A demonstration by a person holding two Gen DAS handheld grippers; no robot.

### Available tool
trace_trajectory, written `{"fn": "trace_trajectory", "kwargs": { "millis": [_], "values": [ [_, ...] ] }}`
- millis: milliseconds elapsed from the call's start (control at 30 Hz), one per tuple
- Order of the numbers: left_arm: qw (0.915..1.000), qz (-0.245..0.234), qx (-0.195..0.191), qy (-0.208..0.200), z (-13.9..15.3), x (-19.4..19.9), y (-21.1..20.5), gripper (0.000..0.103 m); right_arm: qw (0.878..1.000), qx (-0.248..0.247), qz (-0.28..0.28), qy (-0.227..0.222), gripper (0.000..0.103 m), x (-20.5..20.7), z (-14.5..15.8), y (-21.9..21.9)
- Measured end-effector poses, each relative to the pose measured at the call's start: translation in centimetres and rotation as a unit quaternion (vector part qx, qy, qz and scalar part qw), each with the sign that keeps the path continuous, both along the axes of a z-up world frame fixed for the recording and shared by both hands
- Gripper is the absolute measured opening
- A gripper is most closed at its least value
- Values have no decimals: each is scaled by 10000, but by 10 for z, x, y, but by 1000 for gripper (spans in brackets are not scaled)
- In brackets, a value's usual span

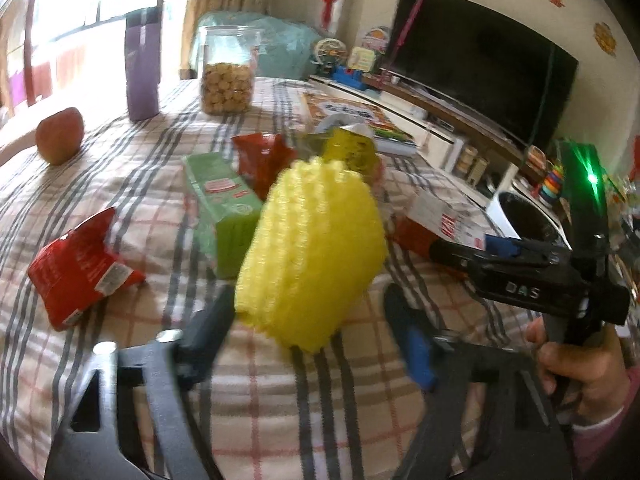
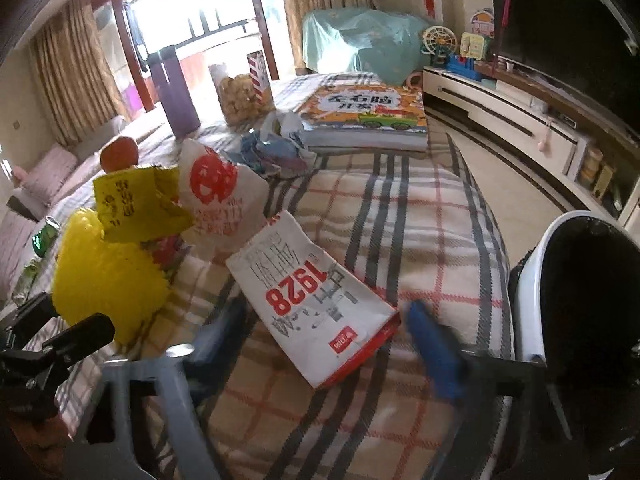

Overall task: Collect trash
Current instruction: 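Grasp the yellow foam net with left tool while right tool grasps red box, then carry both items over the bin and open both tools to drop them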

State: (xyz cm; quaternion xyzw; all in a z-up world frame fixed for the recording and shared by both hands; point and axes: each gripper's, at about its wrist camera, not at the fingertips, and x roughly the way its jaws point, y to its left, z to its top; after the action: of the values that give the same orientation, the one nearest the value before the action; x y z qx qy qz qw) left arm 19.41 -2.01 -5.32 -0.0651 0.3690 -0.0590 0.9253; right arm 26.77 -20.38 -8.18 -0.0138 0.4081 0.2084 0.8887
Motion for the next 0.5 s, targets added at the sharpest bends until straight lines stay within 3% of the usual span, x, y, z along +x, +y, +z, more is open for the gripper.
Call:
{"fn": "trace_trajectory", "kwargs": {
  "millis": [133, 500],
  "values": [
    [9996, -279, 36, 52, -1, -3, -11, 29, 10000, -65, 18, 42, 60, -8, -1, -1],
    [9968, -798, -37, -88, 9, -25, -36, 24, 9981, 512, -334, 21, 58, -56, 9, -42]
  ]
}}
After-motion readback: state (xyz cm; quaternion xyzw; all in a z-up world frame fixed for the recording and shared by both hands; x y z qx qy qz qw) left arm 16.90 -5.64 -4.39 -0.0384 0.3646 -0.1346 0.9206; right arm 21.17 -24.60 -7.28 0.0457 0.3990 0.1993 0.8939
